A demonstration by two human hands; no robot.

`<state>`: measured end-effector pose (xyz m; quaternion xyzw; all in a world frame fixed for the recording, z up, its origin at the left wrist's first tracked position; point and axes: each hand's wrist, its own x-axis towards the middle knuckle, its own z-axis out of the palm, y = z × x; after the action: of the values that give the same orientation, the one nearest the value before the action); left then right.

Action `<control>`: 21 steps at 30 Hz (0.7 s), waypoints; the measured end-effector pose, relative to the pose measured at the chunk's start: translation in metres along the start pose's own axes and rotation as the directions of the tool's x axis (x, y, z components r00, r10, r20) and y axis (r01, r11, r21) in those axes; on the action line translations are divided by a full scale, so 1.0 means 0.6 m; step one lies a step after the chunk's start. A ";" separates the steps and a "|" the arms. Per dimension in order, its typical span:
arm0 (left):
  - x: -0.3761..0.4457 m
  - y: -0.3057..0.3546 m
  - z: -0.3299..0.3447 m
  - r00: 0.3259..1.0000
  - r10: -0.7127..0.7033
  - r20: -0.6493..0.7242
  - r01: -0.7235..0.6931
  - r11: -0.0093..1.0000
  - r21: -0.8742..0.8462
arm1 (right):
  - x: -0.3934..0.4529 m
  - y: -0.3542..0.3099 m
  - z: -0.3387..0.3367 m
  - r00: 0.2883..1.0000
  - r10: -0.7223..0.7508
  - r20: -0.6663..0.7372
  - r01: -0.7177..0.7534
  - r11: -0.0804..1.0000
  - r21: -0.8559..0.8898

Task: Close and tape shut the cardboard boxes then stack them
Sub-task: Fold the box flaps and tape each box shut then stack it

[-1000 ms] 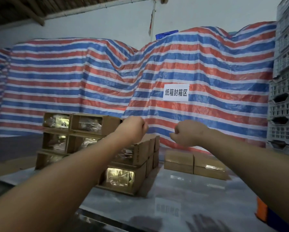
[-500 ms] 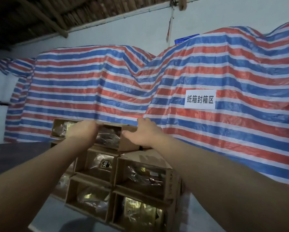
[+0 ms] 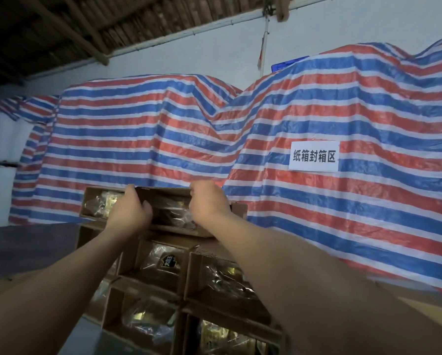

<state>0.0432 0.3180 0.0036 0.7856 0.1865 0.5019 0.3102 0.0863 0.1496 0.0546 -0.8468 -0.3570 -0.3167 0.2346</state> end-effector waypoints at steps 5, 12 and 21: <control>-0.007 0.048 -0.048 0.998 0.068 -0.007 -0.068 0.985 -0.157 | 0.005 -0.008 -0.079 0.996 0.040 -0.082 -0.032 0.995 0.093; -0.045 0.191 -0.104 0.990 0.141 0.031 -0.126 0.948 -0.291 | -0.034 0.015 -0.233 0.992 0.095 -0.081 -0.088 0.993 0.082; -0.144 0.401 -0.109 0.920 0.213 0.327 0.122 0.640 -0.759 | -0.134 0.092 -0.463 0.968 0.229 -0.106 -0.218 0.971 0.102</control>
<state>-0.0569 0.1078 0.1279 0.6669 -0.1295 0.3752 0.6306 -0.0183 -0.0954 0.1800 -0.8503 -0.2588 -0.3210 0.3270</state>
